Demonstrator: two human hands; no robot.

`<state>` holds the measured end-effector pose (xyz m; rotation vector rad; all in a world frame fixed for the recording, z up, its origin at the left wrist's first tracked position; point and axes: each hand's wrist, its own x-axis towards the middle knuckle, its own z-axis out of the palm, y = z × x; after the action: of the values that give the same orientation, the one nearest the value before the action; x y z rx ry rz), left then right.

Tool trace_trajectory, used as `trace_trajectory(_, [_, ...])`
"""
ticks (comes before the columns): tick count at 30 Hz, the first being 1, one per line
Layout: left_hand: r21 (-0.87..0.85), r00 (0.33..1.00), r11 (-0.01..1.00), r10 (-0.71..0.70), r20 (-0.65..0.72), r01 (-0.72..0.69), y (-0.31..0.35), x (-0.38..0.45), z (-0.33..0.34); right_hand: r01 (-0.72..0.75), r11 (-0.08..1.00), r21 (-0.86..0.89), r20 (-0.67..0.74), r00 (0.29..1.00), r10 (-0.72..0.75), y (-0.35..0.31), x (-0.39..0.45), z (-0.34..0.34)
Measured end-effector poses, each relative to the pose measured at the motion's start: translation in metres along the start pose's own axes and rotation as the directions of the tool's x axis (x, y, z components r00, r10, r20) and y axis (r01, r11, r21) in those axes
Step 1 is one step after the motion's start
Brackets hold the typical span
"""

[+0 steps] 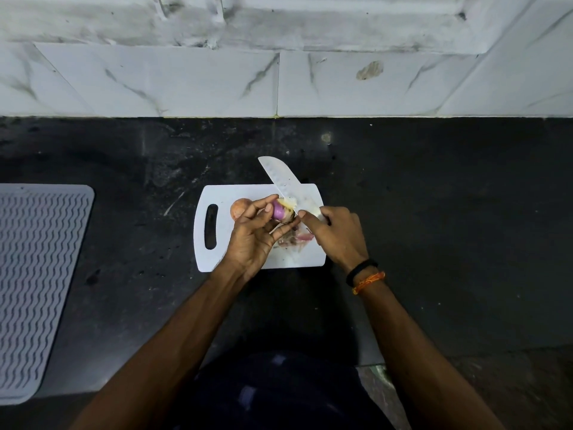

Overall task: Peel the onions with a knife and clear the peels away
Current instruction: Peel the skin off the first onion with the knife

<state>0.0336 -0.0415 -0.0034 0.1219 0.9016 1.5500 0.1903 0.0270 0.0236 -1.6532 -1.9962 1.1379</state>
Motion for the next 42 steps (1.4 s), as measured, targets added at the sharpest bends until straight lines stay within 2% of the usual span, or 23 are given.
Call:
trace_trajectory(4, [0.071, 1.0, 0.997, 0.023, -0.013, -0.022, -0.002, 0.001, -0.003, 0.029, 0.999, -0.032, -0.01, 1.0, -0.029, -0.003, -0.001, 0.003])
trace_trajectory(10, [0.113, 0.999, 0.993, 0.04, -0.011, -0.039, -0.001, -0.002, 0.0, 0.027, 0.989, -0.146, -0.106, 0.994, -0.042, -0.014, -0.002, 0.004])
trace_trajectory(13, [0.093, 0.999, 0.995, 0.037, -0.028, -0.034, -0.003, 0.0, 0.0, 0.03, 0.989, -0.144, -0.082, 0.996, -0.042, -0.012, 0.0, 0.005])
trace_trajectory(15, [0.066, 0.999, 0.997, 0.036, -0.036, -0.034, -0.004, 0.0, 0.001, 0.069, 0.991, -0.11, -0.022, 0.997, -0.072, -0.011, 0.0, 0.004])
trace_trajectory(19, [-0.008, 0.996, 0.999, 0.037, -0.075, -0.038, -0.005, 0.003, 0.004, 0.102, 0.983, 0.15, 0.123, 0.985, -0.121, -0.01, -0.008, 0.001])
trace_trajectory(21, [-0.05, 0.997, 0.998, 0.029, -0.076, -0.033, -0.003, 0.005, 0.003, 0.102, 0.979, 0.176, 0.097, 0.988, -0.12, -0.008, -0.011, -0.001])
trace_trajectory(25, [-0.121, 0.999, 0.993, -0.008, -0.043, 0.003, -0.002, 0.003, 0.003, 0.033, 0.996, 0.083, -0.036, 0.999, -0.03, 0.002, -0.005, -0.008])
trace_trajectory(31, [-0.108, 1.0, 0.994, 0.02, 0.02, -0.018, -0.007, 0.007, -0.004, -0.089, 0.996, 0.021, 0.058, 0.994, 0.088, 0.009, -0.001, -0.01])
trace_trajectory(42, [-0.158, 0.999, 0.987, -0.038, 0.005, 0.038, -0.003, 0.002, 0.006, 0.1, 0.99, -0.096, -0.026, 0.994, -0.103, -0.004, -0.009, -0.005])
